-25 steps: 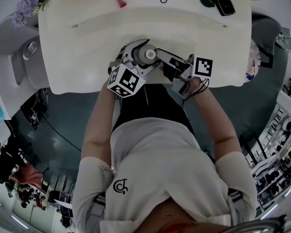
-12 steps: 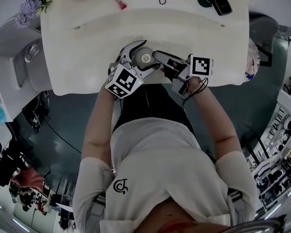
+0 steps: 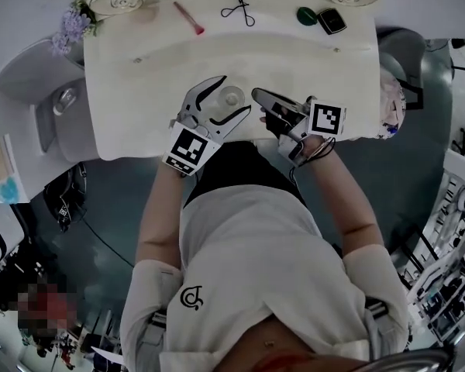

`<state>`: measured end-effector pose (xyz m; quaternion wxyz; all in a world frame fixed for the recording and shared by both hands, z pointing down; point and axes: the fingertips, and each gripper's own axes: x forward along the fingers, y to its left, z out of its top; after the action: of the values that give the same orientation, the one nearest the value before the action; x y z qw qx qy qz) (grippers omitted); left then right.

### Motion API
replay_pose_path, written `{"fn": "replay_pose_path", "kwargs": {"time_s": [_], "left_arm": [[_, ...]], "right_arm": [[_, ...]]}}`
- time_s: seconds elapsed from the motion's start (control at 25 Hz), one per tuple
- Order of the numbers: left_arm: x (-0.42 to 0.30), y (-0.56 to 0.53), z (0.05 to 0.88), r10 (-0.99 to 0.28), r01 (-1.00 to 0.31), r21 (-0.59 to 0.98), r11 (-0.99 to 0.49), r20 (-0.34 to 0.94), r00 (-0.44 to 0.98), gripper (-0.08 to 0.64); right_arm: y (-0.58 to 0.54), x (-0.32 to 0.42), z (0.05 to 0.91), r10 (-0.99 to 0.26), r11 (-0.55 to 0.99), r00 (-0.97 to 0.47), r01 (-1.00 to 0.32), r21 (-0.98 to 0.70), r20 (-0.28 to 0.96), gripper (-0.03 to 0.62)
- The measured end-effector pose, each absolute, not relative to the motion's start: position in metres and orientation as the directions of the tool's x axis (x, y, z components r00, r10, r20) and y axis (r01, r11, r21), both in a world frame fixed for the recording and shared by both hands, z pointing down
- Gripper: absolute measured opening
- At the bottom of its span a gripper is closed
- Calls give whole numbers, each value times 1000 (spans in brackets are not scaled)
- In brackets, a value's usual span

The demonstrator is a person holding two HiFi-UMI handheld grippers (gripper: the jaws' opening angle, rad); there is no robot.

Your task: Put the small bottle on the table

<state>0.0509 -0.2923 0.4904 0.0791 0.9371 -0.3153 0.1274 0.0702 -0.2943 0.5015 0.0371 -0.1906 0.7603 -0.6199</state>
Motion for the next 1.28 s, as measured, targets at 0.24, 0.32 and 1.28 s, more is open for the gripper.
{"fn": "replay_pose_path", "kwargs": {"time_s": [0.24, 0.32, 1.28], "left_arm": [[28, -298, 443, -700, -730, 35, -683, 255, 667, 57], [21, -298, 427, -729, -756, 28, -654, 243, 640, 13], [-52, -307, 303, -888, -886, -81, -457, 104, 449, 12]], "right_arm": [[-290, 83, 457, -399, 346, -890, -368, -863, 219, 6], [-292, 87, 440, -432, 394, -879, -385, -835, 202, 6], [-325, 109, 303, -739, 672, -672, -729, 134, 47, 6]]}}
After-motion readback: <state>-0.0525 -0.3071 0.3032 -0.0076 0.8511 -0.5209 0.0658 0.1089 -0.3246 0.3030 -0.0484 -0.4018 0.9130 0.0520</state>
